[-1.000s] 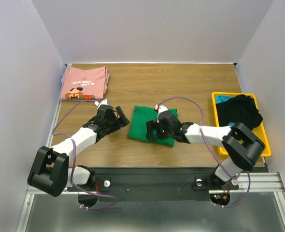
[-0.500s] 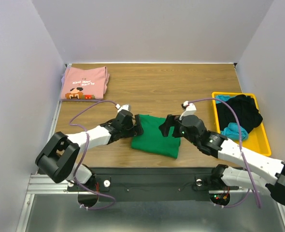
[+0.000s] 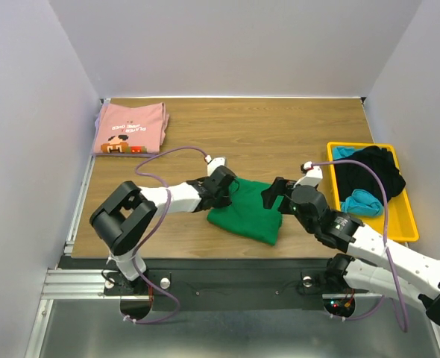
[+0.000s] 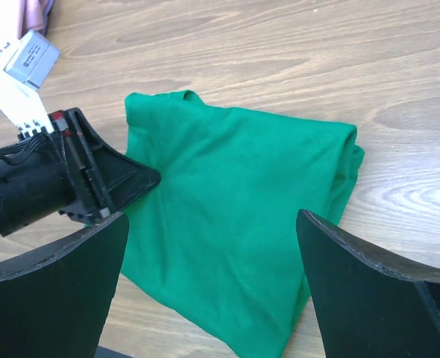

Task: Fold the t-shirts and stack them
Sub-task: Neatly place the folded tshirt to the corner

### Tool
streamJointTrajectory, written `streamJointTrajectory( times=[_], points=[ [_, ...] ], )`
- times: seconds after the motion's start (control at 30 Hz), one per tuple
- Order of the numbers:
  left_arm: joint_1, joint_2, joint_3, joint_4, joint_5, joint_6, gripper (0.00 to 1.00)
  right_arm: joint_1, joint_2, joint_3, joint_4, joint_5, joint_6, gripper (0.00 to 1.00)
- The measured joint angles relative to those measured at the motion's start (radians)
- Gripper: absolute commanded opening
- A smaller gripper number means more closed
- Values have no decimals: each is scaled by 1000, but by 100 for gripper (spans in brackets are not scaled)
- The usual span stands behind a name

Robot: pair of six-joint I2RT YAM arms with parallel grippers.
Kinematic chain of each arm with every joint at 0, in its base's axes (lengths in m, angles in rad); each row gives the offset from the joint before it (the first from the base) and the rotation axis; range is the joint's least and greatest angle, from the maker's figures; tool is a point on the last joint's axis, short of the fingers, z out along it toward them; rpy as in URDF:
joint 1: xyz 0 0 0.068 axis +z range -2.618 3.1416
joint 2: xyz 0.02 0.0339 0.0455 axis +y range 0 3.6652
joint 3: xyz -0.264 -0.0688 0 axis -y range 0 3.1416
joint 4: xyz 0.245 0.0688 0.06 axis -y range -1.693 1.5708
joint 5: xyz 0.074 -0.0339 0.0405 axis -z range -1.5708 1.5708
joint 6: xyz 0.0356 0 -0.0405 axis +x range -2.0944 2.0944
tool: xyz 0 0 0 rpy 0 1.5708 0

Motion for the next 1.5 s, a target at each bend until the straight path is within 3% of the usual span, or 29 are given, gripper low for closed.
streamJointTrajectory(
  times=[0.03,0.3,0.47,0.6,0.77,1.1,1.27,1.5],
  points=[
    [-10,25,22,-10,-17,-7,0,0,-2,0,-1,5,0,100],
    [-66,149,242,-241,-205,-47,0,0,-32,-20,-11,65,1,100],
    [-59,237,420,-435,-467,-35,0,0,-39,-42,-18,92,4,100],
    [-24,258,534,-472,-651,72,0,0,-40,-45,-28,104,4,100],
    [81,257,580,-352,-763,293,0,0,-56,-45,-29,109,5,100],
    [403,256,574,97,-715,794,0,0,-64,-45,-30,140,7,100],
    [460,259,616,188,-690,953,0,0,-51,-45,-30,150,7,100],
    [520,273,727,229,-640,1046,0,0,-29,-45,-30,158,7,100]
  ],
)
